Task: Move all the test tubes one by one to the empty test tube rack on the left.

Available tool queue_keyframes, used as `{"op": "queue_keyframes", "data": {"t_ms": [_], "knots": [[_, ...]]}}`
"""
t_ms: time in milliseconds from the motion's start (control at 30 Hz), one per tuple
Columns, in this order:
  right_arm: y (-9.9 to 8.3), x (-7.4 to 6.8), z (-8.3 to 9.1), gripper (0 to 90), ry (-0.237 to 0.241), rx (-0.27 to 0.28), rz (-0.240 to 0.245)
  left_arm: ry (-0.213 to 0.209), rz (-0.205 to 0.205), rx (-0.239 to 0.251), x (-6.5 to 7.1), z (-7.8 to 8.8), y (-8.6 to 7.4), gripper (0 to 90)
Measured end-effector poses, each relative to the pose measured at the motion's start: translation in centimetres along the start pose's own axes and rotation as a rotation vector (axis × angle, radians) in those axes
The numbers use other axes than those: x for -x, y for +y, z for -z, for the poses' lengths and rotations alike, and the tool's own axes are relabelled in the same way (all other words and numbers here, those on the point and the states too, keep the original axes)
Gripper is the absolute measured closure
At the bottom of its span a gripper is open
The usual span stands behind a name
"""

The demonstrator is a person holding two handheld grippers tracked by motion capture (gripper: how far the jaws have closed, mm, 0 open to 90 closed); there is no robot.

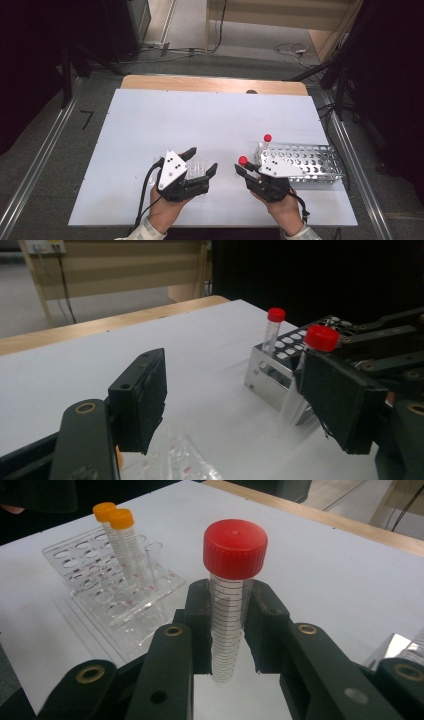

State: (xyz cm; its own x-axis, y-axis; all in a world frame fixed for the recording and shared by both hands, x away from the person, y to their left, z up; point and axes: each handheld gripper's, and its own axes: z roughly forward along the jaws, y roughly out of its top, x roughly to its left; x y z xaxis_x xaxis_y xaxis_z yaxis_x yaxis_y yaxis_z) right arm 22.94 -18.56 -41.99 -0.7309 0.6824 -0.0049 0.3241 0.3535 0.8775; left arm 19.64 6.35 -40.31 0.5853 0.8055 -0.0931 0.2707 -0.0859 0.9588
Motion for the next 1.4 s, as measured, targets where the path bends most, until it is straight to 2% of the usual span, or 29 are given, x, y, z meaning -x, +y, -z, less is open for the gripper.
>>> {"op": "queue_keyframes", "data": {"t_ms": [267, 467, 600, 967, 1400], "knots": [[-0.1, -0.8, -0.9, 71.2, 0.019, -0.013, 0.023, -0.046, -0.028, -0.012, 1.5, -1.7, 0.3, 33.7], [0.0, -1.4, -1.2, 71.2, 0.029, -0.021, 0.044, -0.093, -0.047, -0.022, 2.4, -2.9, 0.3, 46.9], [-0.1, -1.5, -1.1, 71.2, 0.029, -0.024, 0.047, -0.108, -0.054, -0.033, 2.6, -3.3, 0.1, 54.3], [0.0, -1.7, -1.1, 71.2, 0.031, -0.022, 0.054, -0.125, -0.066, -0.048, 2.9, -3.8, -0.1, 66.7], [0.0, -1.7, -1.1, 71.1, 0.029, -0.023, 0.057, -0.142, -0.055, -0.053, 2.8, -3.9, -0.1, 70.5]]}}
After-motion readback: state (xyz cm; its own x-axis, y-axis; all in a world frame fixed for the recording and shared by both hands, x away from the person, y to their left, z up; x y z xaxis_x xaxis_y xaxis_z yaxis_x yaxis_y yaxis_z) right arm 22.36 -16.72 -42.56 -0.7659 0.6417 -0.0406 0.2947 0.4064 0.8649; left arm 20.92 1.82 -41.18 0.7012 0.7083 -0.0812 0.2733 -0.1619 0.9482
